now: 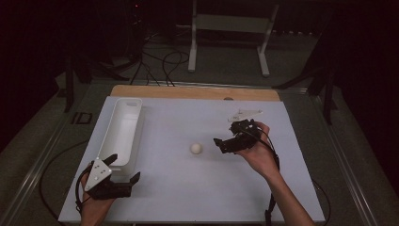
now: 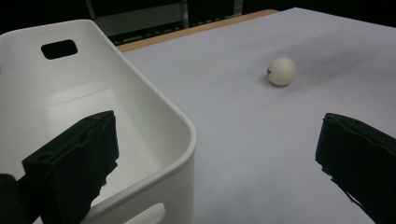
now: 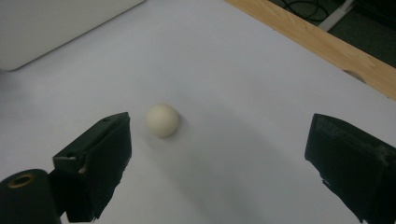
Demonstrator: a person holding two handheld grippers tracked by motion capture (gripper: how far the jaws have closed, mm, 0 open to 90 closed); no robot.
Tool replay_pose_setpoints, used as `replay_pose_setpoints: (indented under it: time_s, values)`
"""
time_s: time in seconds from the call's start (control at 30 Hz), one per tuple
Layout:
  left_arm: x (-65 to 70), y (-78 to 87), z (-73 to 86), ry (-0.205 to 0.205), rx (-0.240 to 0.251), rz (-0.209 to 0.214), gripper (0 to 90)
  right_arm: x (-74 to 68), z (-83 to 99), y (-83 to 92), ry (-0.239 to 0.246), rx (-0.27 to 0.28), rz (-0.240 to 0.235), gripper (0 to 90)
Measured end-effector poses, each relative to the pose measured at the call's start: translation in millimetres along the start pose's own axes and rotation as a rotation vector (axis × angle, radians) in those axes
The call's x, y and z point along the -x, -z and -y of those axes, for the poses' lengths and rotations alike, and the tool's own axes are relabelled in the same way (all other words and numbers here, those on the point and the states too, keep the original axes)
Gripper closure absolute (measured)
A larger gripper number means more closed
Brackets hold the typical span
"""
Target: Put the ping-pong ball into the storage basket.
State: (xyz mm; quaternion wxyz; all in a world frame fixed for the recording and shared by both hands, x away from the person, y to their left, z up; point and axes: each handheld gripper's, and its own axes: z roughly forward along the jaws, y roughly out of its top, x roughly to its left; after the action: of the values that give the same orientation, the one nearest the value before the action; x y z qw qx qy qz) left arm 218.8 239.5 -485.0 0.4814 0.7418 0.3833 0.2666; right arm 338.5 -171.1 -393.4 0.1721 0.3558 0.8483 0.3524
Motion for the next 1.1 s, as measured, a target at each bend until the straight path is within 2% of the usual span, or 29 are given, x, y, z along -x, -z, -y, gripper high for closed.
replay_pose_setpoints:
  time_s: [0.3, 0.7, 0.9, 1.1]
  values:
    - [-0.1, 0.2, 0.2, 0.000, -0.001, 0.003, 0.0, 0.0, -6.4, -8.0, 0.022, 0.003, -0.018, 7.0]
    - [-0.2, -0.3, 0.5, -0.002, -0.004, 0.007, 0.0, -1.9, -10.3, -22.8, 0.043, -0.027, -0.042, 7.0]
    - [0.0, -0.7, 0.6, 0.000, -0.005, 0.010, 0.0, -2.5, -12.3, -29.3, 0.067, -0.025, -0.074, 7.0]
    - [-0.3, -0.7, 0.8, 0.001, -0.006, 0.010, 0.0, -2.6, -13.4, -35.4, 0.072, -0.032, -0.088, 7.0]
